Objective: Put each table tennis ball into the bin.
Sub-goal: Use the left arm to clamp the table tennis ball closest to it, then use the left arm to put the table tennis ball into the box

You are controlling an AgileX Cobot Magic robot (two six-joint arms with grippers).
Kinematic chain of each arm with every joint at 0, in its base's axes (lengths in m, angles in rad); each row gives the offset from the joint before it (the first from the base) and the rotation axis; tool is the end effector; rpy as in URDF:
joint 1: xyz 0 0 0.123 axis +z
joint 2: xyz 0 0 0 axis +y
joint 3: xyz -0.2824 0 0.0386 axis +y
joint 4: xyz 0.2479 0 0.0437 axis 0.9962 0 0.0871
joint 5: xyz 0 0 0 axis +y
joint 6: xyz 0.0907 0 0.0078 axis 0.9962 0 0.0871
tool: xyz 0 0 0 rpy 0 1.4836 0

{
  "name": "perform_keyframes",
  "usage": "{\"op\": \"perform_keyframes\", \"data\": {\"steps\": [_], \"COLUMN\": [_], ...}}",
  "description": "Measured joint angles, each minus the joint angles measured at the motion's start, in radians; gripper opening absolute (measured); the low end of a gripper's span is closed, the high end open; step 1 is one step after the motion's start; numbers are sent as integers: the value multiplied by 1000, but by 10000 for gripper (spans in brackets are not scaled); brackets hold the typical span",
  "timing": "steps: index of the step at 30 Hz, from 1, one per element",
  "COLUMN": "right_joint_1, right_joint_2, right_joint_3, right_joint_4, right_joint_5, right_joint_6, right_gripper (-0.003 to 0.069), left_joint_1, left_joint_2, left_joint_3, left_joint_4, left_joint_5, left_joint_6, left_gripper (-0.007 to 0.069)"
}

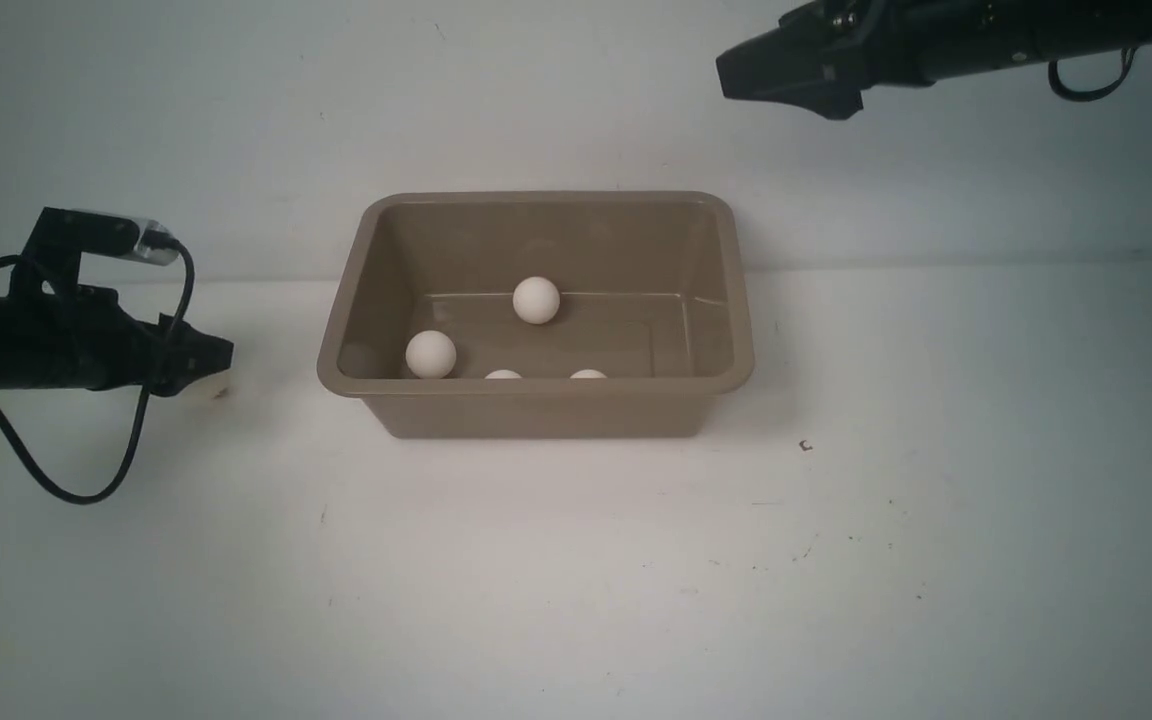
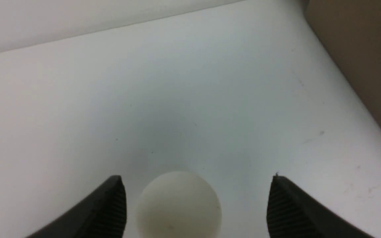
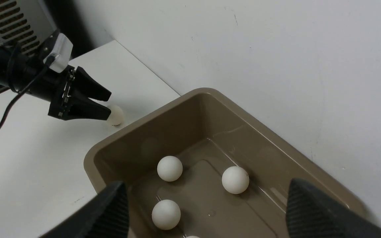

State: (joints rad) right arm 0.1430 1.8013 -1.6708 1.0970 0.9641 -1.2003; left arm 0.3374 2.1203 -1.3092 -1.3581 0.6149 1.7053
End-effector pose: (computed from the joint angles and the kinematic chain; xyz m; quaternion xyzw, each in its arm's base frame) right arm 0.3902 0.1235 0.3638 -0.3797 0.7452 0.3070 0.4540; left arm 0.4238 0.0942 0.1365 0.1259 0.8946 -0.1421 0.4046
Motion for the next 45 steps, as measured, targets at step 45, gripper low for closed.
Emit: {"op": "perform_keyframes", "data": {"steps": [45], "right_joint_1": [0], "right_joint_2": [0], "right_joint_3": [0], "right_joint_4": [14], "right_joint_5": [0], "right_joint_6": [29], "right_gripper": [547], "left_joint_1": [-301], "left_joint_2": [-123], "left_joint_3": [-4], "left_joint_4": [-265], "left_joint_5": [203], "left_joint_6": [419], "left_gripper": [302]}}
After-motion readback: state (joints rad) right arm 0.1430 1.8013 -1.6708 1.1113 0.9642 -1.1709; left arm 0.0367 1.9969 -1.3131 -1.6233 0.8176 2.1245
